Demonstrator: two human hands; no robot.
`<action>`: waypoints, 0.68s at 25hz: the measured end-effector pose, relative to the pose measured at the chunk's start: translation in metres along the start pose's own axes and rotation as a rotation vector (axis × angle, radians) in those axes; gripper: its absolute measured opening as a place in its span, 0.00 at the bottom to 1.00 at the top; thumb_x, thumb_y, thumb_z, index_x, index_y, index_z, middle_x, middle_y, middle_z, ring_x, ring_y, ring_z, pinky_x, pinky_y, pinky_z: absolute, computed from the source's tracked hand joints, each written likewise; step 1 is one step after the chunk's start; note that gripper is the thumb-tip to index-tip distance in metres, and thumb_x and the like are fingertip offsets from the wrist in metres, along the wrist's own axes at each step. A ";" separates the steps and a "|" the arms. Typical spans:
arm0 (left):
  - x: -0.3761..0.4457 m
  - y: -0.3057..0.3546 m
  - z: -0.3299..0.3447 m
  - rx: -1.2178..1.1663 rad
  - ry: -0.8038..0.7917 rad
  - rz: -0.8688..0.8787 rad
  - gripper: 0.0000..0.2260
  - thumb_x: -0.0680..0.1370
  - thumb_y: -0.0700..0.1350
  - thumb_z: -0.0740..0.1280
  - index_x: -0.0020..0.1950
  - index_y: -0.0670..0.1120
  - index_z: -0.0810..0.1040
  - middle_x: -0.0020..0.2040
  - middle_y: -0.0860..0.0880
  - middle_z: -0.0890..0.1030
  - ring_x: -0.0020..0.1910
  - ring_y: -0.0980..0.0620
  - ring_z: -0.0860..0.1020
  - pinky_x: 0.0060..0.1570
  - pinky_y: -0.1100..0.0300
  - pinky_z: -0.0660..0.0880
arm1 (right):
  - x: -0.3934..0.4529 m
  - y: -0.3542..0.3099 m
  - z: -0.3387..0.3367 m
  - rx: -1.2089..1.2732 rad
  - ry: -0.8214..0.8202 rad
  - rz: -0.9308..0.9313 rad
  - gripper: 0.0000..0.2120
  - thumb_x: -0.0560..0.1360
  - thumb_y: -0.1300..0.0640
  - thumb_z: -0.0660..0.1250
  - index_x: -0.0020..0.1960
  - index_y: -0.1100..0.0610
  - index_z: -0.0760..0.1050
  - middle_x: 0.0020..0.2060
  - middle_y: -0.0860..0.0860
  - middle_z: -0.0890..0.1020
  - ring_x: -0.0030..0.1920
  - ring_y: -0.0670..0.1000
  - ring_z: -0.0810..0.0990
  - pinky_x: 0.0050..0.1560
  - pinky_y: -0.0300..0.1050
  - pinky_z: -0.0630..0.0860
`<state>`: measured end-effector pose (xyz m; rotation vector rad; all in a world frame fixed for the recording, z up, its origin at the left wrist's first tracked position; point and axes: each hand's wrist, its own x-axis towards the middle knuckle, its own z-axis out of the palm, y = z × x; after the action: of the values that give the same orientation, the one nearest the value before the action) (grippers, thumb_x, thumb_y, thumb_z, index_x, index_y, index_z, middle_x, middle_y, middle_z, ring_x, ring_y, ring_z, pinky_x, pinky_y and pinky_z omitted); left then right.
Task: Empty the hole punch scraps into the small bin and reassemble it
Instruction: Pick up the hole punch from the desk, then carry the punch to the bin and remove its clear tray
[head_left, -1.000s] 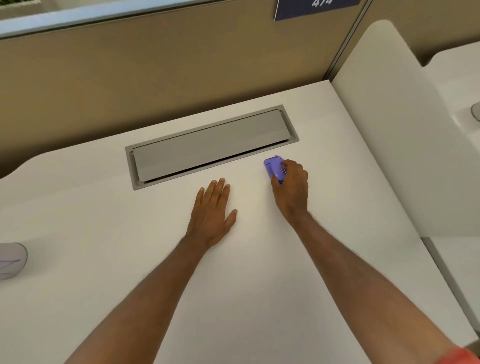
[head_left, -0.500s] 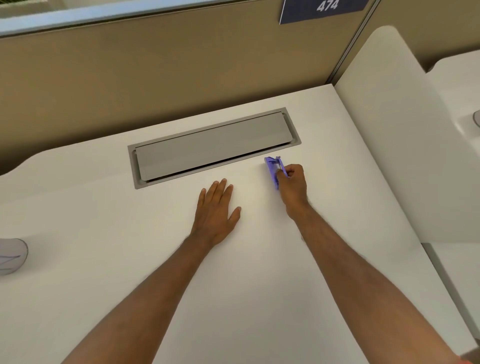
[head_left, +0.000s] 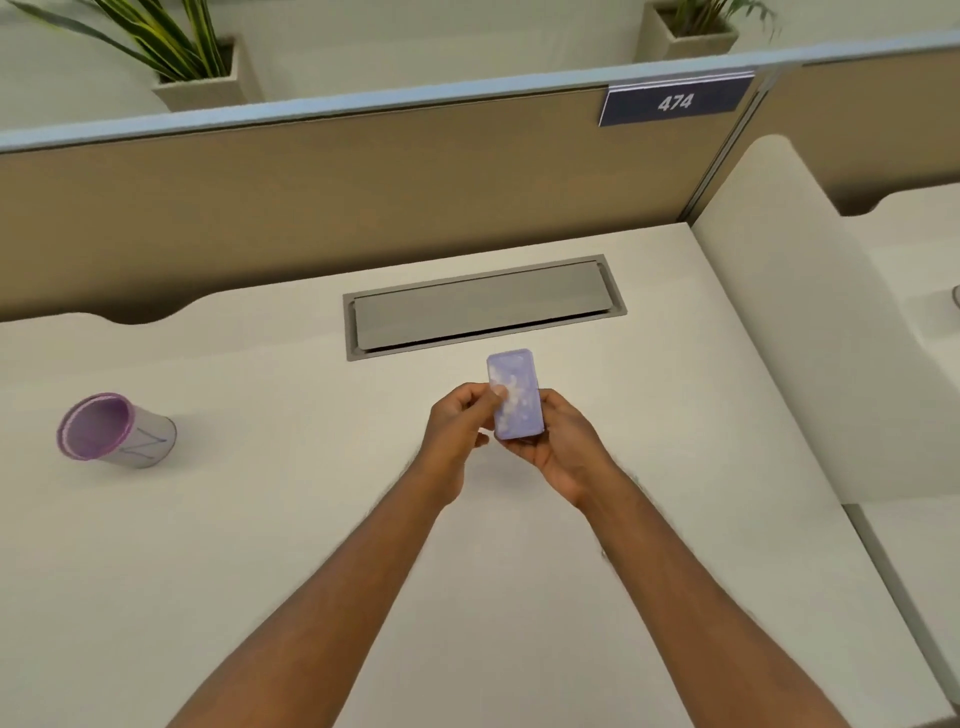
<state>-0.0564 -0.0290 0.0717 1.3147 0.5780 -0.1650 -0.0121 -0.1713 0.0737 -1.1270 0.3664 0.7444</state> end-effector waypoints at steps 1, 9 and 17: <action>-0.013 -0.001 -0.006 -0.027 0.010 -0.004 0.13 0.79 0.53 0.70 0.52 0.44 0.81 0.49 0.46 0.85 0.46 0.48 0.79 0.49 0.53 0.73 | -0.011 0.005 0.003 -0.043 -0.013 -0.002 0.14 0.84 0.57 0.60 0.65 0.61 0.77 0.58 0.60 0.85 0.59 0.62 0.85 0.51 0.51 0.84; -0.089 -0.016 -0.035 -0.360 0.028 -0.050 0.10 0.77 0.49 0.73 0.44 0.45 0.76 0.48 0.42 0.87 0.49 0.40 0.86 0.53 0.42 0.84 | -0.083 0.028 0.028 -0.613 -0.071 -0.124 0.09 0.80 0.54 0.66 0.58 0.53 0.81 0.53 0.52 0.87 0.50 0.50 0.84 0.46 0.42 0.78; -0.142 -0.024 -0.053 -0.483 0.144 -0.035 0.11 0.77 0.47 0.71 0.55 0.43 0.78 0.50 0.42 0.86 0.48 0.43 0.86 0.43 0.49 0.83 | -0.125 0.025 0.062 -1.464 -0.448 -0.779 0.47 0.69 0.42 0.74 0.81 0.42 0.52 0.82 0.41 0.52 0.80 0.43 0.52 0.66 0.28 0.64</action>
<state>-0.2032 -0.0148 0.1130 0.8517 0.7125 0.0418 -0.1241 -0.1524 0.1585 -2.1662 -1.1594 0.4538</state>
